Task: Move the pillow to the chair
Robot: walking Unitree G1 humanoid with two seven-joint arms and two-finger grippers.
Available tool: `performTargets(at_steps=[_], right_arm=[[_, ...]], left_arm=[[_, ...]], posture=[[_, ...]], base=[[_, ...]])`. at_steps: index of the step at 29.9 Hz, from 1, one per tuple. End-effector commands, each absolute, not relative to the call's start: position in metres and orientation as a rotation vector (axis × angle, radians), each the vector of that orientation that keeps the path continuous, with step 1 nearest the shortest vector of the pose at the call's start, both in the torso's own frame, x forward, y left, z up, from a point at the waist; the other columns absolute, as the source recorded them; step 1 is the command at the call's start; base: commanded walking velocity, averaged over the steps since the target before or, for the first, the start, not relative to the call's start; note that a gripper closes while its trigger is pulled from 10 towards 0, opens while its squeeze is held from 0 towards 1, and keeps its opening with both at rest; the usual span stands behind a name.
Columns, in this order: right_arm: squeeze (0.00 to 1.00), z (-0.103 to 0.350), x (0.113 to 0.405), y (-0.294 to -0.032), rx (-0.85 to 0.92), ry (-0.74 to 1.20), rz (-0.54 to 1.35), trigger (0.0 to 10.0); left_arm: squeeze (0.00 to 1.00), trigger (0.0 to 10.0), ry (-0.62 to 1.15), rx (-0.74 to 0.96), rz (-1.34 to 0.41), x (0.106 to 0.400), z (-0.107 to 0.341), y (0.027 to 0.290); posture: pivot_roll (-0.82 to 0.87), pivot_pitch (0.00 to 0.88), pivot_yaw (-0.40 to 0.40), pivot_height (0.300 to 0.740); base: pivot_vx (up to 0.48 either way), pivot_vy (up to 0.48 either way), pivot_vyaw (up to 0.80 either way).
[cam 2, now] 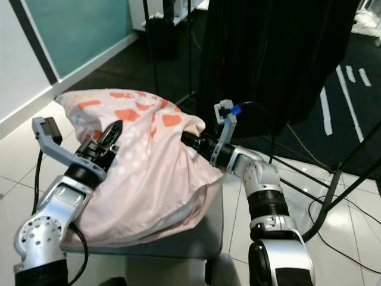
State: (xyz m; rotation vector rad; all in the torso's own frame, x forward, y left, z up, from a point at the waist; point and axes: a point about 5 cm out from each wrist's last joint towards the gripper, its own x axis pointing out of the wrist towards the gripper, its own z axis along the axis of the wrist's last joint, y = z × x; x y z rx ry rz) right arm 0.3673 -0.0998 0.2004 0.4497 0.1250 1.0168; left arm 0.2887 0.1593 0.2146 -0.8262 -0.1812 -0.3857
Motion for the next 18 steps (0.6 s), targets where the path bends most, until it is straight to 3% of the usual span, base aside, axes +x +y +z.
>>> performTargets(at_steps=[1, 18], right_arm=[[0.00, 0.211, 0.361, -0.077, 0.472, 0.083, 1.121, 0.0], [0.00, 0.189, 0.347, -0.069, 0.490, 0.134, 1.143, 0.0]], left_arm=[[0.00, 10.0, -0.167, -0.808, -0.527, 0.285, 0.223, 0.131], [0.00, 10.0, -0.100, -0.748, -0.518, 0.277, 0.209, 0.122]], posture=[[-0.12, 0.024, -0.060, 0.628], [-0.12, 0.000, -0.045, 0.672]], base=[[0.000, 0.000, 0.00], [0.000, 0.000, 0.00]])
